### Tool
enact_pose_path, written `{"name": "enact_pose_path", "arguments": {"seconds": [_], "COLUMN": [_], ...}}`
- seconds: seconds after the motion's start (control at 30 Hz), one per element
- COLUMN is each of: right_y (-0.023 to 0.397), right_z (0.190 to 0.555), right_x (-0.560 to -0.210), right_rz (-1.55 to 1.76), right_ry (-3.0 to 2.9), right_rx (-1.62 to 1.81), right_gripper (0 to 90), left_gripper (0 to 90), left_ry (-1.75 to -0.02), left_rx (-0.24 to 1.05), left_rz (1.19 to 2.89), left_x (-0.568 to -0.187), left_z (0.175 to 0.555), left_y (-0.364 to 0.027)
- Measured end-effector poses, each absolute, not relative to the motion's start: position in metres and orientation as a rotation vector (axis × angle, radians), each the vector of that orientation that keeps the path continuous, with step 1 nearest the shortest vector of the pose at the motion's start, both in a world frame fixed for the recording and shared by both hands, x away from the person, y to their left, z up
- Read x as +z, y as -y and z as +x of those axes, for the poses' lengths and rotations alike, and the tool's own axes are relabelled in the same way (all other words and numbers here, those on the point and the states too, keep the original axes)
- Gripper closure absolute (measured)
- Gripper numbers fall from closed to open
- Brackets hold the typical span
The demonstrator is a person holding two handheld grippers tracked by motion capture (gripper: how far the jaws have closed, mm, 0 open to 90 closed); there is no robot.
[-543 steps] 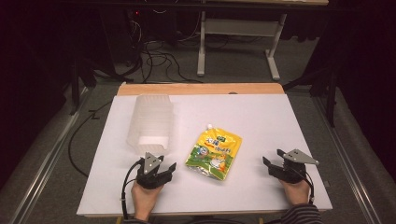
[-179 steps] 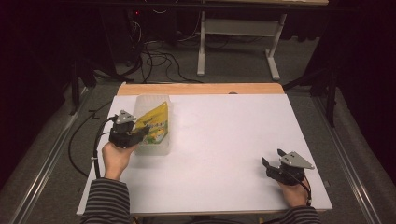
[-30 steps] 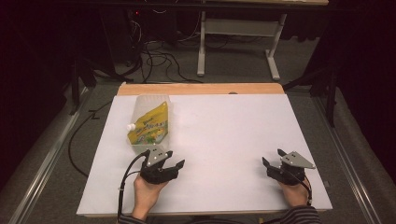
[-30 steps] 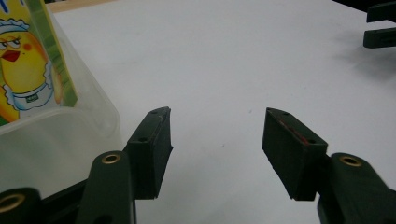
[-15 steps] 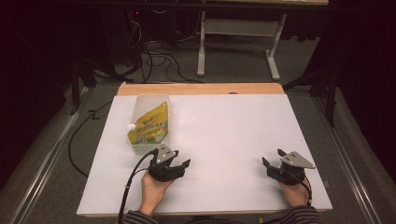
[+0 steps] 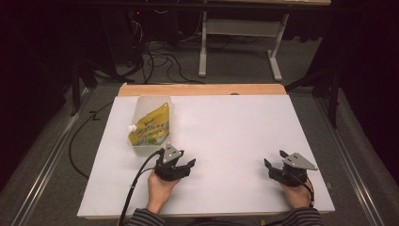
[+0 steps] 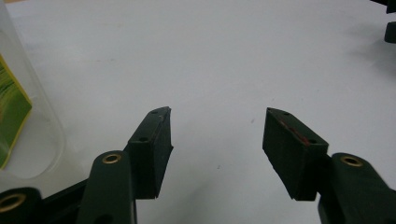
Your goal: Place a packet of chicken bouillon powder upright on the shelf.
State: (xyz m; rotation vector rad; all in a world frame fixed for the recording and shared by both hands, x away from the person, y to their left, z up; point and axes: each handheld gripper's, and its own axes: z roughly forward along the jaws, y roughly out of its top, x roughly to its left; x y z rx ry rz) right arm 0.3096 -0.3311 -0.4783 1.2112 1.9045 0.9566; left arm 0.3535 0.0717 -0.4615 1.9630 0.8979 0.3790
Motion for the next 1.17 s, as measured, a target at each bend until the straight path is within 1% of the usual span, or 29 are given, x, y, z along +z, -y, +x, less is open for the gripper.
{"name": "enact_pose_path", "arguments": {"seconds": [0.8, 0.93, 1.17], "right_y": [0.331, 0.331, 0.331], "right_z": [0.309, 0.309, 0.309], "right_x": [-0.478, -0.478, -0.478], "right_rz": [1.209, 1.209, 1.204], "right_ry": [-1.905, -1.905, -1.906], "right_rx": [0.959, 0.959, 0.960], "right_gripper": [31.2, 31.2, 31.2], "left_gripper": [42.5, 42.6, 41.8], "left_ry": [-0.909, -0.910, -0.897], "left_rx": [0.435, 0.465, 0.501], "left_rz": [1.953, 1.981, 1.979], "left_x": [-0.477, -0.482, -0.482], "left_z": [0.363, 0.363, 0.360], "left_y": [-0.061, -0.058, -0.057]}}
